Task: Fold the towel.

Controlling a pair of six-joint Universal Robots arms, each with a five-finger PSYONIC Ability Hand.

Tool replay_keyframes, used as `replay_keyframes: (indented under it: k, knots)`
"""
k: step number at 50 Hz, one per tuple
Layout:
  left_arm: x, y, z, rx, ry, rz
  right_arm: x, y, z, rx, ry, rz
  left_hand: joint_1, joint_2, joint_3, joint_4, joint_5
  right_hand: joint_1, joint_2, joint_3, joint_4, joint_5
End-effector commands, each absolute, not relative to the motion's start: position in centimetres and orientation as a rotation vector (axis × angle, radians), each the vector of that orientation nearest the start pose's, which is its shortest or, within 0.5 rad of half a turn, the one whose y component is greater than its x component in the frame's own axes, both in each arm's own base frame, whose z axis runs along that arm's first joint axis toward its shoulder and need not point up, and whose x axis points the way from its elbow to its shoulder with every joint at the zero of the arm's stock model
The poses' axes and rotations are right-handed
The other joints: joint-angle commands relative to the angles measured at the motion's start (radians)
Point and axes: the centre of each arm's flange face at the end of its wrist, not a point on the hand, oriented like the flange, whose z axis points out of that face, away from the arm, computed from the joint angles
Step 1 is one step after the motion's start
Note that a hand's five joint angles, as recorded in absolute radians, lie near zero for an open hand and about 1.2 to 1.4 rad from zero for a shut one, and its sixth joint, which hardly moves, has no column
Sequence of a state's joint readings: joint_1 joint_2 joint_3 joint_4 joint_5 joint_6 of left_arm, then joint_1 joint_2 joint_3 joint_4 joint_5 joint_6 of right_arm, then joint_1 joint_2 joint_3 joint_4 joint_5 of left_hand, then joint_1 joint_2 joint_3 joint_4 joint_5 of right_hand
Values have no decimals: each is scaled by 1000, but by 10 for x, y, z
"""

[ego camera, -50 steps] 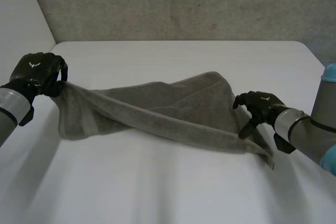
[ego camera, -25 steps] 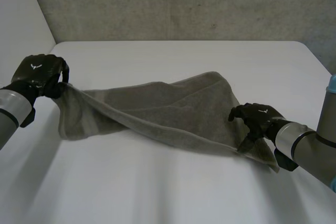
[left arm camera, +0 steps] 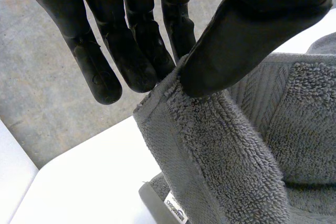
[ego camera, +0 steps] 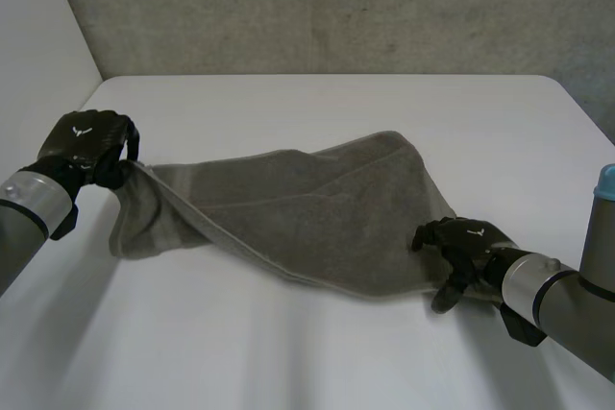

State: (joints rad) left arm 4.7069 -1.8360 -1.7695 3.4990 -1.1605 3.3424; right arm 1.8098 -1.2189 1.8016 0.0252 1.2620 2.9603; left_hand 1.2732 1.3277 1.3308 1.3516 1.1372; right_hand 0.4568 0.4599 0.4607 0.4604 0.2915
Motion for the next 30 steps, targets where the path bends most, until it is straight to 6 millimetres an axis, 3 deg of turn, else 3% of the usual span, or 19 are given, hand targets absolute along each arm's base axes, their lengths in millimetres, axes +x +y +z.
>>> replay_keyframes:
  k: [1, 11, 25, 30]
  knots:
    - [-166, -333, 198, 686, 2355, -2216, 223, -244, 140, -733, 2405, -1327, 123, 69, 65, 45, 85, 54, 51, 50, 50, 45]
    - [-152, -342, 201, 627, 2337, -2209, 219, -253, 137, -802, 2414, -1386, 123, 69, 65, 45, 85, 139, 136, 135, 135, 130]
    - [-149, -343, 202, 619, 2334, -2208, 211, -261, 130, -811, 2449, -1385, 123, 69, 65, 45, 85, 277, 274, 273, 273, 268]
    - [-148, -343, 202, 613, 2336, -2206, 200, -269, 135, -768, 2461, -1414, 123, 69, 65, 45, 85, 622, 619, 619, 619, 613]
